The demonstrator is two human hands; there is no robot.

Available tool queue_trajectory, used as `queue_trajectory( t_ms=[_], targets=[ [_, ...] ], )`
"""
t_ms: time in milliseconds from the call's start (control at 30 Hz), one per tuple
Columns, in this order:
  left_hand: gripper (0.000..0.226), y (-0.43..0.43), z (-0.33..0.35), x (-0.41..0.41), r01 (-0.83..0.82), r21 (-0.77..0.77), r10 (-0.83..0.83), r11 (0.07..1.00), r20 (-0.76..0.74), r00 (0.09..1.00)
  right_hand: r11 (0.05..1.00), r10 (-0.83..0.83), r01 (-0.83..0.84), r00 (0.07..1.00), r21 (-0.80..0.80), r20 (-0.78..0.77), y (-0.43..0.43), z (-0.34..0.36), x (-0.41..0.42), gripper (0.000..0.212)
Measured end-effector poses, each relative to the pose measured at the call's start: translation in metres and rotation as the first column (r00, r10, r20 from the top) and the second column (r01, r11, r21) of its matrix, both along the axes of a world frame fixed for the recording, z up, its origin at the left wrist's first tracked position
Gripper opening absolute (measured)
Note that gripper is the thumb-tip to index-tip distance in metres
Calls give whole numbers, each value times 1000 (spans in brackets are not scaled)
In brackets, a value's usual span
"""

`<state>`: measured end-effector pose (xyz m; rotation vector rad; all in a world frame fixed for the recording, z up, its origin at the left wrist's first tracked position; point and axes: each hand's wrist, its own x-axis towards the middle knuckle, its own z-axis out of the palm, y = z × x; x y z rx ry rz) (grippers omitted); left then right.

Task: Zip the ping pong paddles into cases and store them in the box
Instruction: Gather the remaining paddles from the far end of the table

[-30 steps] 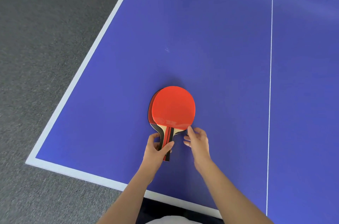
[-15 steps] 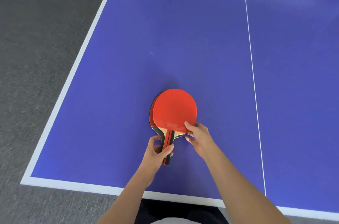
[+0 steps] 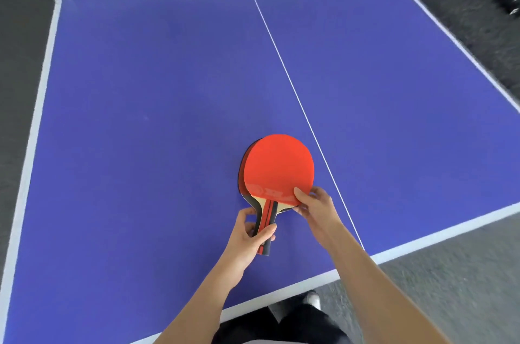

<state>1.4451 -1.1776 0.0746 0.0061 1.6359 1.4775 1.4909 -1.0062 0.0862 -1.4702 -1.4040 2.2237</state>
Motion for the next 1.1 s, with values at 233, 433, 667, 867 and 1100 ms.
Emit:
queue_trajectory(
  t_ms=[233,433,667,867,1100],
  targets=[
    [39,71,15,58,168,26,-167,985,-33,985,985,-173,173,982,-10,-77,62,13,87,30],
    [38,140,19,150,261,26,-260,965,-21,965,958,-286,285,953,-26,-103,123,20,189,25],
    [34,238,28,266,394,60,-392,917,-50,919,900,-433,436,893,-2,-122,204,26,327,21],
    [35,316,41,335,558,72,-554,827,-62,830,803,-590,596,791,-17,-165,257,34,424,27],
    [37,413,40,397,686,79,-684,723,-56,727,674,-725,739,664,9,-182,326,36,501,33]
  ],
)
